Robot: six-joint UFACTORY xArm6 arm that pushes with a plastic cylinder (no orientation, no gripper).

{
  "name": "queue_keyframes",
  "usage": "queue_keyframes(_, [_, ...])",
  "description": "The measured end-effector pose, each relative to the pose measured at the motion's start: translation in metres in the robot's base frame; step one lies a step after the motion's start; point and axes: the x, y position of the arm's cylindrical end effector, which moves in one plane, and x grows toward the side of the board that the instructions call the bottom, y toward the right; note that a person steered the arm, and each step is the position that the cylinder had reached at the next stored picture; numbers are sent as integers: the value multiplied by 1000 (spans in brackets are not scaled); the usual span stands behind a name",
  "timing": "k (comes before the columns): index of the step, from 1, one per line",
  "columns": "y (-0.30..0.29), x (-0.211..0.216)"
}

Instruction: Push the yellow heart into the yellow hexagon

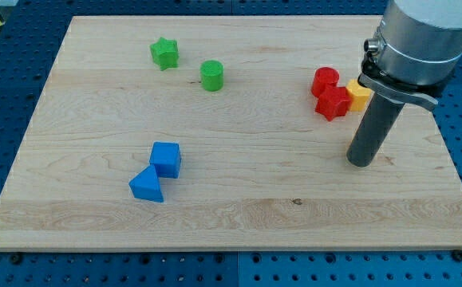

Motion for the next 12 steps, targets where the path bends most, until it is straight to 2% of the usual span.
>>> queue_keyframes(2, [35, 4])
queue_keyframes(5, [34, 16])
queue_keyframes(7, [25, -13])
queue_keyframes(12, [24, -41])
